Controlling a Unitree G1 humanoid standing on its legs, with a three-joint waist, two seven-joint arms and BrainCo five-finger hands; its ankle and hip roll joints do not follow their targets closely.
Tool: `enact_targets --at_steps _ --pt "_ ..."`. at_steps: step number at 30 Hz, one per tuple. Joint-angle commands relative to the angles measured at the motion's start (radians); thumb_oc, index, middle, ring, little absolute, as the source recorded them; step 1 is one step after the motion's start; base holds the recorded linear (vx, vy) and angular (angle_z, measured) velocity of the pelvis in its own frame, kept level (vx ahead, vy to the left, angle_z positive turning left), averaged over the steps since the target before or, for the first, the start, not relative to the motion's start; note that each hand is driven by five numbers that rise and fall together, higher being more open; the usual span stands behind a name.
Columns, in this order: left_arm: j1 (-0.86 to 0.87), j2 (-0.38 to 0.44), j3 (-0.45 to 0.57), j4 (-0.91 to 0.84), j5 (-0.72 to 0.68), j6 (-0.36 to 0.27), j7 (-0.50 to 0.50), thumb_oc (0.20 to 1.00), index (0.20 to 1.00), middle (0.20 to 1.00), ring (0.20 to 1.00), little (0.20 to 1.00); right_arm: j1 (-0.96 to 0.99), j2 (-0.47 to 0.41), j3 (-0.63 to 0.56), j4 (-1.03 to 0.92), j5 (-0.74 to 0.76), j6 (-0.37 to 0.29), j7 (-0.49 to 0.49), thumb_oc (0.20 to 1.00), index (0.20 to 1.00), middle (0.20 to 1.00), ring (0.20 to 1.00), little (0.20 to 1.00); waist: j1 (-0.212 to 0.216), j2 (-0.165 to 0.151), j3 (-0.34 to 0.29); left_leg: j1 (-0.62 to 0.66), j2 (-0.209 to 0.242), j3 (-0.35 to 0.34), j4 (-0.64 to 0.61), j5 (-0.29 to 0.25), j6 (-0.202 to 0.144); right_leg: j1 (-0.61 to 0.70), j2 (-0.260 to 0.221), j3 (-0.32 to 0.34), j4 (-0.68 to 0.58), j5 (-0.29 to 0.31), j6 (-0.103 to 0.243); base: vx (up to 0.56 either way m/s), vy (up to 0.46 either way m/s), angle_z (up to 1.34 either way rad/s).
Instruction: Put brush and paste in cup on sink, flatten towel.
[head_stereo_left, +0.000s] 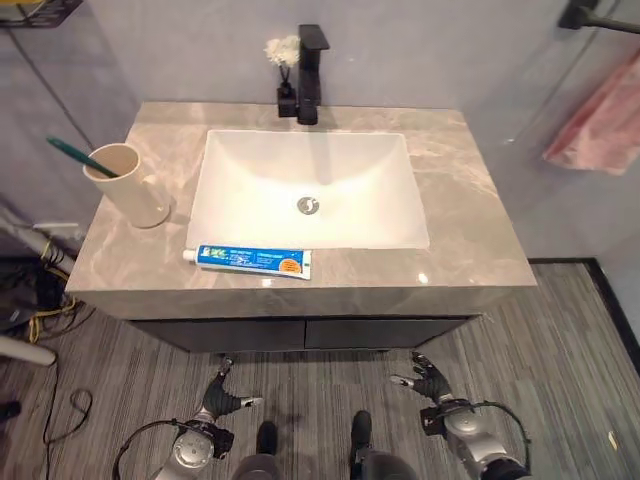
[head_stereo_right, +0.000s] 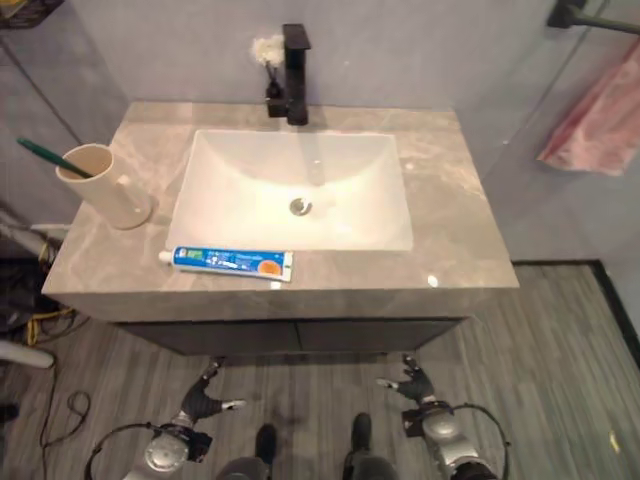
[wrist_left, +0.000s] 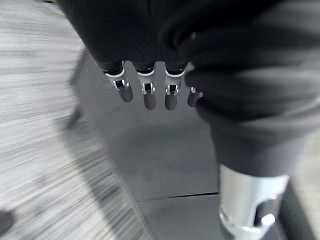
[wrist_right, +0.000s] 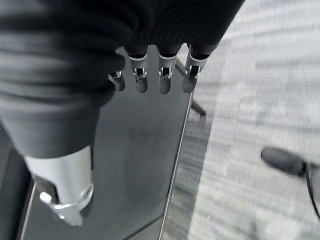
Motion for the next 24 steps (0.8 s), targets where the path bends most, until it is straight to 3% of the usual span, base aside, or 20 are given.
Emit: enact_targets --at_steps 1,2,8,9,12,17,24 --pt "0.016 0.192 0.037 -0.138 0.093 -0.126 0.025 1.0 1.0 1.0 1.0 1.0 -0.068 -0.029 -0.04 0.123 0.041 -0.052 -0.014 1.0 1.0 1.0 1.0 1.0 0.062 0.032 -0.002 -0.071 -0.037 -0.064 0.018 0.047 -0.002 0.043 -0.066 -0.027 0.066 -0.053 0.094 0.01 -0.132 0.43" --pt "0.049 0.29 0.08 -0.252 0.116 -0.153 0.045 1.0 1.0 1.0 1.0 1.0 -0.063 -0.041 -0.052 0.159 0.038 -0.056 -0.016 1.0 1.0 1.0 1.0 1.0 0.079 0.05 0.001 -0.083 -0.037 -0.085 0.022 0.053 -0.01 0.046 -0.065 -0.047 0.071 -0.063 0.09 0.0 -0.132 0.48" --pt "0.105 0.401 0.197 -0.47 0.067 -0.191 0.042 1.0 1.0 1.0 1.0 1.0 -0.035 -0.052 -0.067 0.213 0.023 -0.046 -0.013 1.0 1.0 1.0 1.0 1.0 0.094 0.072 -0.008 -0.093 -0.041 -0.123 0.013 0.065 -0.02 0.061 -0.067 -0.083 0.065 -0.071 0.089 0.01 -0.054 0.42" --pt "0.119 0.47 0.278 -0.569 0.025 -0.211 0.049 1.0 1.0 1.0 1.0 1.0 -0.018 -0.061 -0.074 0.229 0.009 -0.035 -0.007 1.0 1.0 1.0 1.0 1.0 0.104 0.087 -0.021 -0.091 -0.043 -0.13 0.004 0.069 -0.02 0.072 -0.067 -0.092 0.051 -0.069 0.092 0.04 -0.023 0.23" --pt "0.118 0.519 0.393 -0.669 -0.062 -0.218 0.023 1.0 1.0 1.0 1.0 1.0 0.013 -0.057 -0.064 0.215 -0.003 -0.023 0.009 1.0 1.0 1.0 1.0 1.0 0.092 0.093 -0.041 -0.083 -0.043 -0.127 -0.005 0.068 -0.02 0.082 -0.066 -0.086 0.038 -0.066 0.094 0.05 -0.009 0.1" --pt "0.023 0.522 0.436 -0.701 -0.108 -0.222 0.007 1.0 1.0 1.0 1.0 1.0 0.019 -0.057 -0.05 0.163 -0.003 -0.012 0.025 1.0 1.0 1.0 1.0 1.0 0.063 0.102 -0.042 -0.075 -0.042 -0.103 -0.007 0.061 -0.019 0.065 -0.067 -0.052 0.039 -0.06 0.095 -0.01 0.019 -0.05" --pt "-0.14 0.474 0.328 -0.588 -0.114 -0.201 -0.021 1.0 1.0 1.0 1.0 1.0 0.027 -0.094 0.021 -0.141 -0.061 -0.008 0.056 1.0 1.0 1.0 1.0 1.0 -0.019 0.125 -0.017 -0.064 -0.037 0.019 -0.007 0.035 -0.008 -0.011 -0.071 0.076 0.023 -0.011 0.107 -0.02 0.072 -0.5"
